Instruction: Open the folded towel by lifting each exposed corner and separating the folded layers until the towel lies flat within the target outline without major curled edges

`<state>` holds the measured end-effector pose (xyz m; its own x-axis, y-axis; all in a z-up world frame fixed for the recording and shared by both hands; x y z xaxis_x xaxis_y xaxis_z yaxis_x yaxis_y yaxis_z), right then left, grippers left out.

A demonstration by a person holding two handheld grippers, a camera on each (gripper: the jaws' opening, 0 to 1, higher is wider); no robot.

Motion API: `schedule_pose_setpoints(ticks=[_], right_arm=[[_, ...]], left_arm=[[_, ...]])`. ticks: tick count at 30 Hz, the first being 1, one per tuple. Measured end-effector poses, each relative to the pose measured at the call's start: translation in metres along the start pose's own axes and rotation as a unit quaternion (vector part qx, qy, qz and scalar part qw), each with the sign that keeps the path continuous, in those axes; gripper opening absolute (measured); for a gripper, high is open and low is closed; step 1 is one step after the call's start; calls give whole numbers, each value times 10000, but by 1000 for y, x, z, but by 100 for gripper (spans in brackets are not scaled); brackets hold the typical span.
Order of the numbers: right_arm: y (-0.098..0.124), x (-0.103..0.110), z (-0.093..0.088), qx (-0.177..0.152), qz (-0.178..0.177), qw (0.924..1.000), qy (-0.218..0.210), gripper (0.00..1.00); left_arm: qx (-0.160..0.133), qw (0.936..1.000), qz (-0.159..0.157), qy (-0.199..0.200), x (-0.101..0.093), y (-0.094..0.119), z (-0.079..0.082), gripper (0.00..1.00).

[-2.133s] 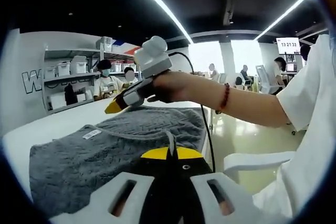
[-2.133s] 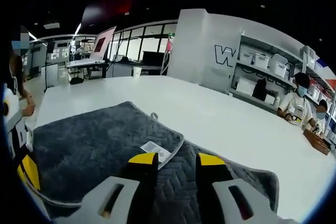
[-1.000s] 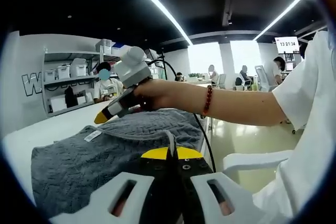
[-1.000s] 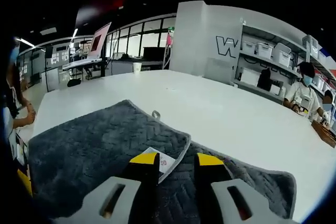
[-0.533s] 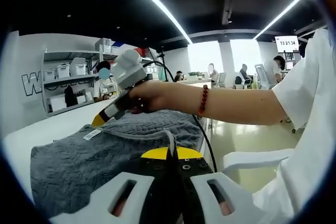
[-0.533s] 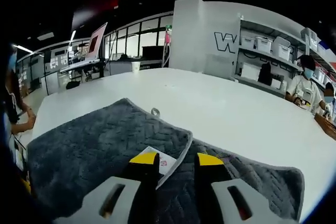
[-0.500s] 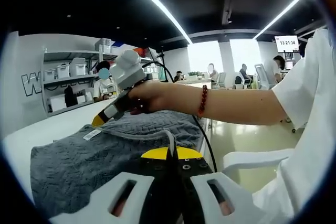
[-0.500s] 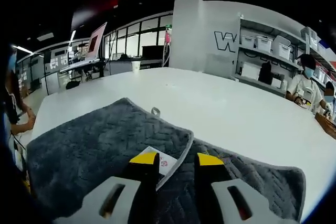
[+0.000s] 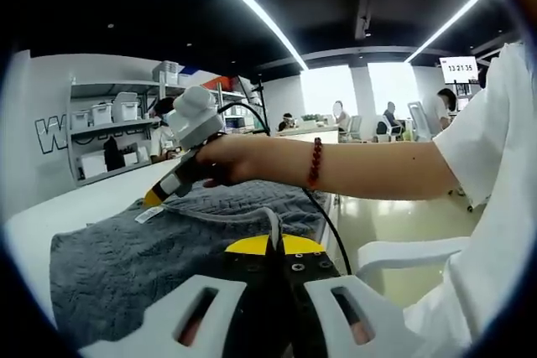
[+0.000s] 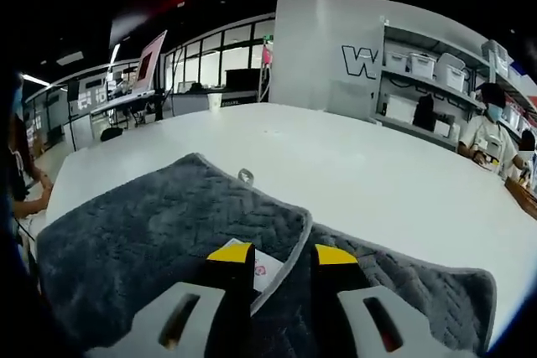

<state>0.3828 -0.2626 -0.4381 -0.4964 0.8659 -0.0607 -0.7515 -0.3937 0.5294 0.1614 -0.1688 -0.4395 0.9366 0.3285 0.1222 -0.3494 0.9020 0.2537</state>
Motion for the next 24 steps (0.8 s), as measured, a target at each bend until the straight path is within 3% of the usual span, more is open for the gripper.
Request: schedule_pose_setpoints(ticks=[24], right_arm=[[-20,-6,-2,-105,190,9990,-382,21]], left_arm=[[39,9999,7,120,1,2,-6,3]])
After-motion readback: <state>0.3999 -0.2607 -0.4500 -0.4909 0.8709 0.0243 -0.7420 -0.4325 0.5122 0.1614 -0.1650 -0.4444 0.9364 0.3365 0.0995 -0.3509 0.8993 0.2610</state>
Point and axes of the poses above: the point that each gripper's makers call its tool centre point, and the gripper's own axes: y roughly backward along the fingers, x roughly to its left, z roughly out of its top, the point moved 4 cm from there along y, roughly backward along the fingers, and after that the axes turned 6 degrees about x, right-handed, at the moved point
